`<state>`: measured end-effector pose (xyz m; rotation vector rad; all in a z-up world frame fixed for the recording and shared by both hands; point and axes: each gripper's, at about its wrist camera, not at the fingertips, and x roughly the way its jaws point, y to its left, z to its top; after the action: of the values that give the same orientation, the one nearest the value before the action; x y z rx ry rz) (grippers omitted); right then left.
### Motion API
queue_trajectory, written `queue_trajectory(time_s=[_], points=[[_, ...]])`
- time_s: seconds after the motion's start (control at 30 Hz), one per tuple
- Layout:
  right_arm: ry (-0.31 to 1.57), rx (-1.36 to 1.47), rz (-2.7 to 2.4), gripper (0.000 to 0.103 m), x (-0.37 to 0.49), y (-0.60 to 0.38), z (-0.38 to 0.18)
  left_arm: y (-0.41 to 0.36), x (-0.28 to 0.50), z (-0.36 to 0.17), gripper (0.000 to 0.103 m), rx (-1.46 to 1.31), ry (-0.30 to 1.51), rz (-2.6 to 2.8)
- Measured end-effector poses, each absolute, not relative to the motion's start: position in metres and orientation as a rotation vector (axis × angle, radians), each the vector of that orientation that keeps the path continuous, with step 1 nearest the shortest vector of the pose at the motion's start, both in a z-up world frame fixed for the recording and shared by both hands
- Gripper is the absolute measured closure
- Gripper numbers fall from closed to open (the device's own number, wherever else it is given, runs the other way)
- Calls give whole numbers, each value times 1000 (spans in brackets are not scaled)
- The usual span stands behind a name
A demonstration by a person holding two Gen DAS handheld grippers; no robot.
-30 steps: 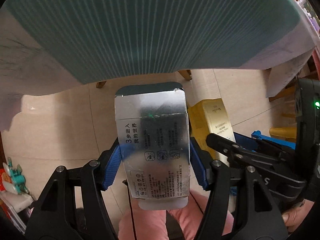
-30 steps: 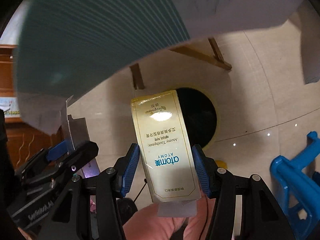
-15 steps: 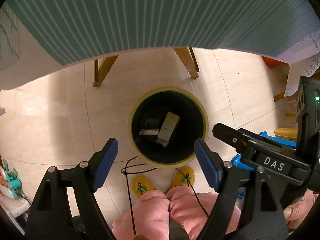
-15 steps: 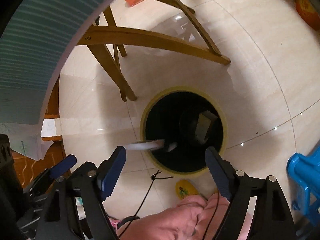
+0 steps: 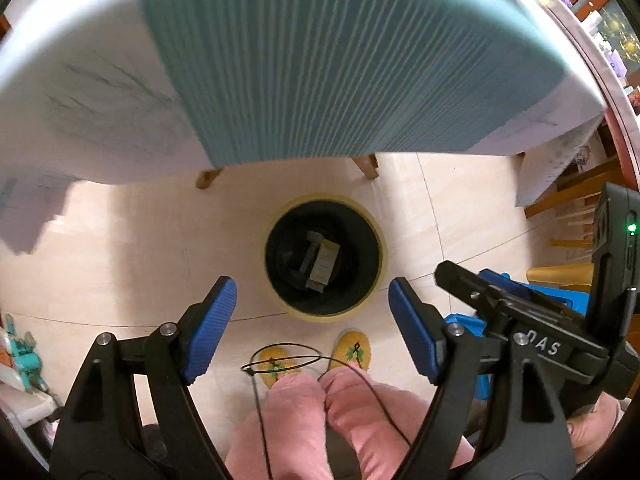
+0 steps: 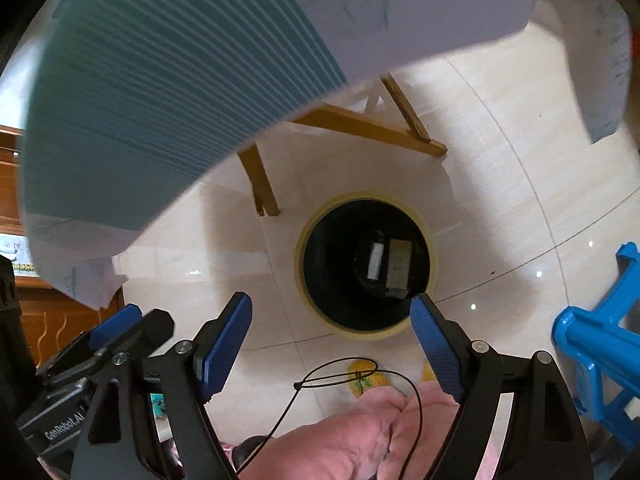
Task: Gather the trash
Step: 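Carry both boxes over the black bin and open both tools, then move both tools back over the table toward the trash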
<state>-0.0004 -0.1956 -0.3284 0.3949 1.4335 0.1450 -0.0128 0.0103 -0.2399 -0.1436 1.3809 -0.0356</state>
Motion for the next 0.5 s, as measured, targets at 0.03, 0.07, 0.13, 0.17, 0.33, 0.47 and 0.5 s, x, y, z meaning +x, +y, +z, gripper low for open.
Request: queue_trajectory(time_s=[0.03, 0.07, 0.13, 0.17, 0.33, 0.47, 0.5], points=[[1422, 392, 149, 20, -4, -195, -312, 11, -15, -229, 28, -131, 1378, -29], [1415, 390, 151, 20, -6, -194, -301, 11, -17, -213, 31, -123, 1374, -32], [1397, 380, 161, 20, -11, -192, -274, 13, -22, -186, 35, -113, 1366, -40], [1382, 370, 166, 20, -13, -190, -257, 13, -23, -172, 35, -108, 1361, -46], [1288, 325, 202, 20, -22, -183, -175, 21, -29, -84, 35, -99, 1298, -86], [1182, 292, 234, 20, -27, -175, -106, 28, -28, -23, 35, -108, 1225, -112], [1165, 288, 241, 20, -27, -171, -90, 29, -28, -7, 35, -105, 1204, -120]])
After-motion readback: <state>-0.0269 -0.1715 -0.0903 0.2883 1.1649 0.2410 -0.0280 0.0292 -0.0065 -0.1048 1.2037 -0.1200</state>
